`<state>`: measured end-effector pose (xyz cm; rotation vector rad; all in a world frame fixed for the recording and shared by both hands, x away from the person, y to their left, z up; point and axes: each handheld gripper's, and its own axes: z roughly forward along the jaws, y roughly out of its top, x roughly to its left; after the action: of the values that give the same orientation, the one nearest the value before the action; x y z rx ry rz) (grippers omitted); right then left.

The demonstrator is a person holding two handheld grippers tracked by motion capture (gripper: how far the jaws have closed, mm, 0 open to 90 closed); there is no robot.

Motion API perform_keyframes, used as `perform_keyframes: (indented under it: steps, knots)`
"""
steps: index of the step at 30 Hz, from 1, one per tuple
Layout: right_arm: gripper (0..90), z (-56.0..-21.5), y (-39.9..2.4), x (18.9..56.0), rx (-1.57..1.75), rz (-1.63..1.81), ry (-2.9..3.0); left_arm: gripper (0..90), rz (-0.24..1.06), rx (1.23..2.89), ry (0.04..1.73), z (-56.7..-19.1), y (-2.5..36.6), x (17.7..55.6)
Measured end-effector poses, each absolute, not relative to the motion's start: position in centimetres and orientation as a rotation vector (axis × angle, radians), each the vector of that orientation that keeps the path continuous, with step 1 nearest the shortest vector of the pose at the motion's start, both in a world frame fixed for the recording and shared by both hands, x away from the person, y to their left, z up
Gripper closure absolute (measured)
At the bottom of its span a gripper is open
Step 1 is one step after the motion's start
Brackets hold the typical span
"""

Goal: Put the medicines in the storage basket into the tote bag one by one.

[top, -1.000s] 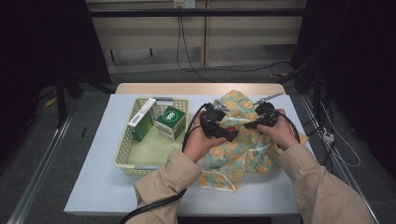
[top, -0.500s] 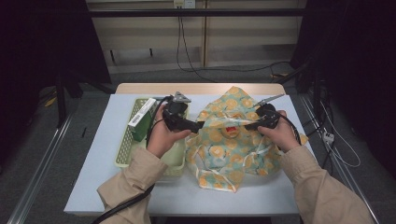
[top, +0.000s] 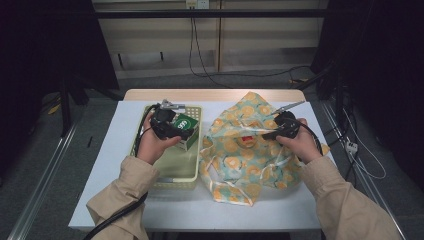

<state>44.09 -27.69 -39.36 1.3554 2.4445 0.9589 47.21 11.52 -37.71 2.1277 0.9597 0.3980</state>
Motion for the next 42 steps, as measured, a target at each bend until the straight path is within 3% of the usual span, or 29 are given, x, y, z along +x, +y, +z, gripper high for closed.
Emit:
perform_keyframes:
  steps: [16, 21, 31, 42]
  knots:
    - [89.3, -39.3, -27.9, 43.9, 1.348, 0.968, 2.453, 6.8, 0.402, 2.22, 1.028, -41.3, 11.1, 48.4]
    - [89.3, -39.4, -27.9, 43.9, 1.35, 0.97, 2.452, 15.8, 0.389, 2.215, 1.064, -41.2, 11.2, 48.2]
    - [89.3, -39.3, -28.0, 43.9, 1.357, 0.972, 2.446, 16.5, 0.322, 2.114, 1.109, -37.6, 12.3, 47.0]
    - [89.4, -39.2, -28.2, 43.9, 1.374, 0.987, 2.435, 16.4, 0.302, 2.045, 0.99, -32.6, 12.9, 44.8]
